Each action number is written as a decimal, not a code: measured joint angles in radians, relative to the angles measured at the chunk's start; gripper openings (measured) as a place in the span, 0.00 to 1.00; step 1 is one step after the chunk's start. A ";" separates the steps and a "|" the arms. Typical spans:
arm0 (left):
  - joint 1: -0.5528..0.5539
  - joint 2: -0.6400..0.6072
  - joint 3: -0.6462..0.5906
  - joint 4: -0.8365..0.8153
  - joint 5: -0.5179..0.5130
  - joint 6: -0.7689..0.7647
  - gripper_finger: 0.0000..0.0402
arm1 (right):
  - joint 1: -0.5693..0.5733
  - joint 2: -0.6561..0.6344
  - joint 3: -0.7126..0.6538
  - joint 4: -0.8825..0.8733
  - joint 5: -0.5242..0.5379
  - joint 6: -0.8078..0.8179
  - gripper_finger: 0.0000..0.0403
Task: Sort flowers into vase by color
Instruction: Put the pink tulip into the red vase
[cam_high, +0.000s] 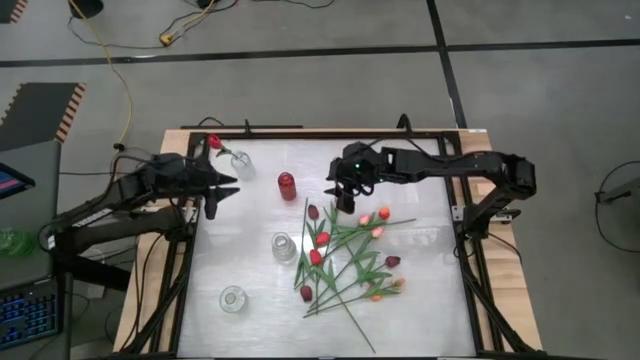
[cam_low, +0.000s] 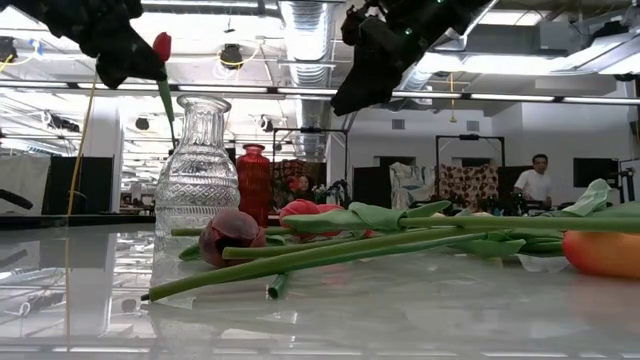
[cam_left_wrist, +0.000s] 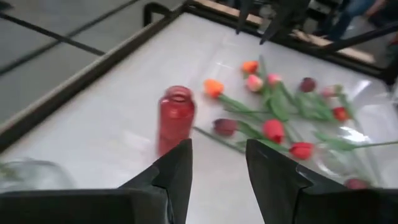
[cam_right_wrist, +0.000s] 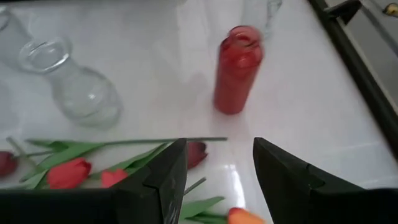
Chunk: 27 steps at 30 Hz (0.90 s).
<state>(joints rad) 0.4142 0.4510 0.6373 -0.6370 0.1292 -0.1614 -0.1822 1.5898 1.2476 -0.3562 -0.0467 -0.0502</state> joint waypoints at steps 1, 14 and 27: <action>-0.016 0.008 -0.011 0.027 0.003 -0.018 0.33 | 0.009 0.000 0.000 -0.010 0.000 0.000 0.52; -0.224 0.179 -0.122 0.354 -0.008 -0.062 0.31 | 0.114 -0.001 0.000 -0.239 0.000 0.128 0.52; -0.337 0.346 -0.122 0.516 -0.045 -0.062 0.31 | 0.168 -0.001 0.000 -0.522 0.002 0.151 0.52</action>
<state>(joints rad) 0.0768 0.7969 0.5152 -0.1213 0.0838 -0.2234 -0.0146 1.5890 1.2476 -0.8779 -0.0452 0.1004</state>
